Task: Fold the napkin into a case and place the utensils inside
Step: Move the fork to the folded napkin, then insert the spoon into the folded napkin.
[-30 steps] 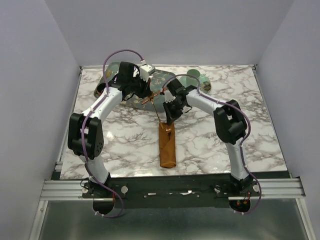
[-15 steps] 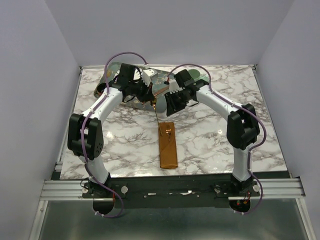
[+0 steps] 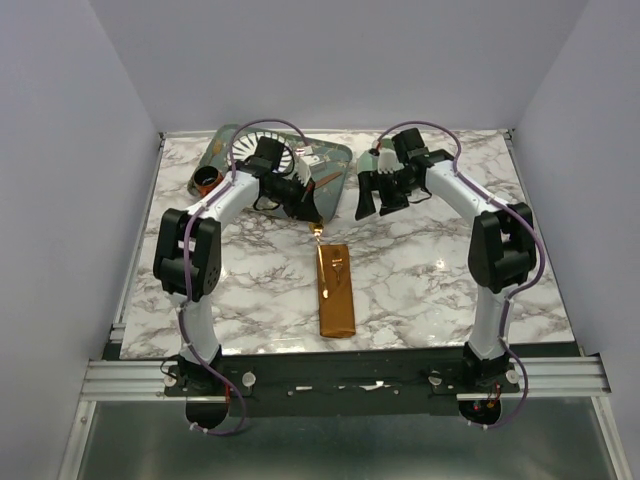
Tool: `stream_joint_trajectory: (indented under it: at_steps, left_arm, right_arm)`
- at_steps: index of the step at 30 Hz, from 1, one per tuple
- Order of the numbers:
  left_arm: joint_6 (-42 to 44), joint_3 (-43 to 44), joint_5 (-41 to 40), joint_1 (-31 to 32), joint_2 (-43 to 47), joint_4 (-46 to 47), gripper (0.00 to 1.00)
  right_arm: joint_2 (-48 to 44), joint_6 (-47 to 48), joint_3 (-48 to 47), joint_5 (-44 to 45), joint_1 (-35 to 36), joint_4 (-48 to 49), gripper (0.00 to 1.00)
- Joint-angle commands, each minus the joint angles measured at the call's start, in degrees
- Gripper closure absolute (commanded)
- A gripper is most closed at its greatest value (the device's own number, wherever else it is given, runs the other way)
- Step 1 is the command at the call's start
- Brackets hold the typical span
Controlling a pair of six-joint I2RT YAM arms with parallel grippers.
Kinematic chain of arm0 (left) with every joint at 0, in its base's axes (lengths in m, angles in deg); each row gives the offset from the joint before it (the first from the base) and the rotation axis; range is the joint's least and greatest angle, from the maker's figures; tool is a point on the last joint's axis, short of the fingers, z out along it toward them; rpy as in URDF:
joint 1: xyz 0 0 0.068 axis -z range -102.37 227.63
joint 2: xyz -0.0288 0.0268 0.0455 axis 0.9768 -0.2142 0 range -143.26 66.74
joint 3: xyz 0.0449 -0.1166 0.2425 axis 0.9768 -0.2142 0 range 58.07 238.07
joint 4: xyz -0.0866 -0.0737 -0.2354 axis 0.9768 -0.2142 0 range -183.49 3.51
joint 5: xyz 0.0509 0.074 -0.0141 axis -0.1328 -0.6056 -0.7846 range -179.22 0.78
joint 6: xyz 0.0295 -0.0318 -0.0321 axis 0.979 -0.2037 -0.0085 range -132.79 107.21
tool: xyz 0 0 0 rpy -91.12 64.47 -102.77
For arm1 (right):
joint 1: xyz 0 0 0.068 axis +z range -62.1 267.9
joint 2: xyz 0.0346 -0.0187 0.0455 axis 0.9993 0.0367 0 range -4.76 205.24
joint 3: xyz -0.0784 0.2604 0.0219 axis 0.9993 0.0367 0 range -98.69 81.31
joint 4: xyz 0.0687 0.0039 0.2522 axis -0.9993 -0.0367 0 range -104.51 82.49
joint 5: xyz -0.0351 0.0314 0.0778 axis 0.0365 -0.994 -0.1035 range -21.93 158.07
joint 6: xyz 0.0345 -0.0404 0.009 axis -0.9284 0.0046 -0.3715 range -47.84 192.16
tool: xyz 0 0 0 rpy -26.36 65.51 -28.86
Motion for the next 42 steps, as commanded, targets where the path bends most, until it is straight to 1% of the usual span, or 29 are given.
stream_joint_trajectory:
  at_steps: [1,9,15,19,21,24,28,37,42]
  left_arm:
    - [-0.5,3.1,5.7,0.3,-2.4,-0.9,1.0]
    - [-0.9,3.6,10.2,0.6,-5.3,0.0,1.0]
    - [0.2,1.9,10.6,1.0,-5.7,-0.3,1.0]
    - [0.6,-0.4,10.0,1.2,-5.3,0.9,1.0]
    - [0.6,-0.3,9.6,1.2,-5.2,1.3,1.0]
    - [0.2,1.3,9.3,0.8,-5.5,1.8,1.0]
    - [1.9,6.9,9.2,0.0,-7.9,-0.9,1.0]
    - [5.2,12.5,9.0,-0.7,-11.9,-2.8,1.0]
    - [6.2,12.0,10.1,-0.6,-12.6,-4.3,1.0]
  right_arm:
    - [-2.6,1.2,1.5,-3.1,0.0,-1.9,0.03]
    - [-2.3,1.4,1.2,-3.0,-0.1,-2.2,0.01]
    - [-1.6,1.6,0.8,-3.1,-0.2,-2.8,0.01]
    - [-1.4,1.5,0.7,-3.3,-0.2,-3.0,0.01]
    - [-1.3,1.6,0.8,-3.8,-0.3,-3.1,0.01]
    - [-1.1,1.6,1.0,-3.9,-0.2,-3.2,0.0]
    - [-1.1,1.6,1.1,-4.4,-0.2,-3.4,0.0]
    - [-1.1,2.0,1.8,-4.3,-0.3,-3.7,0.0]
    - [-1.1,2.2,1.9,-4.2,-0.4,-3.9,0.0]
